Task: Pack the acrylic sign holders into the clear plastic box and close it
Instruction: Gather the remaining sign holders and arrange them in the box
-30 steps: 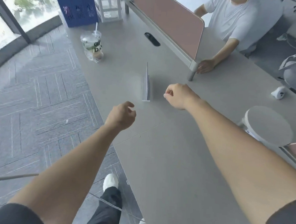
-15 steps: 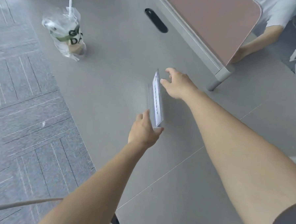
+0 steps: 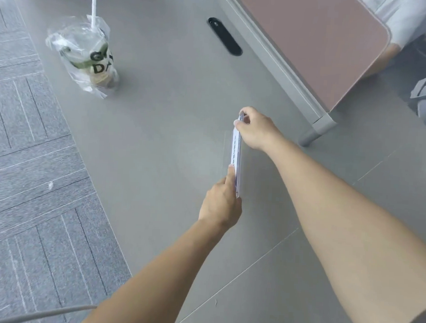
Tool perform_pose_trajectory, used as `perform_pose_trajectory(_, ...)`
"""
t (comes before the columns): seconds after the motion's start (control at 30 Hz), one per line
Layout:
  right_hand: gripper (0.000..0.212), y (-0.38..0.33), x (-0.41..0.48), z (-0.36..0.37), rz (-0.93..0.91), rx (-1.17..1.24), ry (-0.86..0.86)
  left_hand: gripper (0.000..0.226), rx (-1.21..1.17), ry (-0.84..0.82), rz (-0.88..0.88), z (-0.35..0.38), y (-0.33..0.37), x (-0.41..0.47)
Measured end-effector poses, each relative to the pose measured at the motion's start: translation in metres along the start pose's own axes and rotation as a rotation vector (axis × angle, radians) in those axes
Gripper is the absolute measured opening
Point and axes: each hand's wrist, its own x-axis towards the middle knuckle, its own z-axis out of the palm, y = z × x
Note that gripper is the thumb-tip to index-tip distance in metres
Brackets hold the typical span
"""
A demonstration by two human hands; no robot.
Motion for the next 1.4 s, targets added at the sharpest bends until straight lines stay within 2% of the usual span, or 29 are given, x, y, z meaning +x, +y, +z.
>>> perform_pose_trajectory(0.17, 0.034, 0.022, -0.062, -0.049, -0.010, 0.091, 0.166, 0.069, 0.017, 0.039, 0.099, -0.005, 0.039, -0.043)
perform_pose_trajectory(0.4, 0.038, 0.087, -0.201, -0.128, 0.022, 0.122, 0.304, 0.067, 0.043, 0.050, 0.186, 0.014, 0.115, -0.145)
perform_pose_trajectory(0.63, 0.035, 0.169, -0.375, -0.183, 0.078, 0.254, 0.485, 0.067, 0.103, -0.002, 0.369, 0.064, 0.194, -0.269)
perform_pose_trajectory(0.8, 0.031, 0.210, -0.483, -0.215, 0.153, 0.292, 0.630, 0.065, 0.138, -0.064, 0.560, 0.087, 0.238, -0.330)
perform_pose_trajectory(1.07, 0.052, 0.230, -0.657, -0.214, 0.416, 0.198, 0.794, 0.071, 0.119, -0.230, 0.832, 0.110, 0.260, -0.429)
perform_pose_trajectory(1.2, 0.057, 0.236, -0.716, -0.189, 0.530, 0.169, 0.843, 0.071, 0.098, -0.340, 0.873, 0.131, 0.250, -0.473)
perform_pose_trajectory(1.4, 0.065, 0.251, -0.786, -0.164, 0.647, 0.266, 0.886, 0.067, 0.066, -0.494, 0.977, 0.167, 0.244, -0.537)
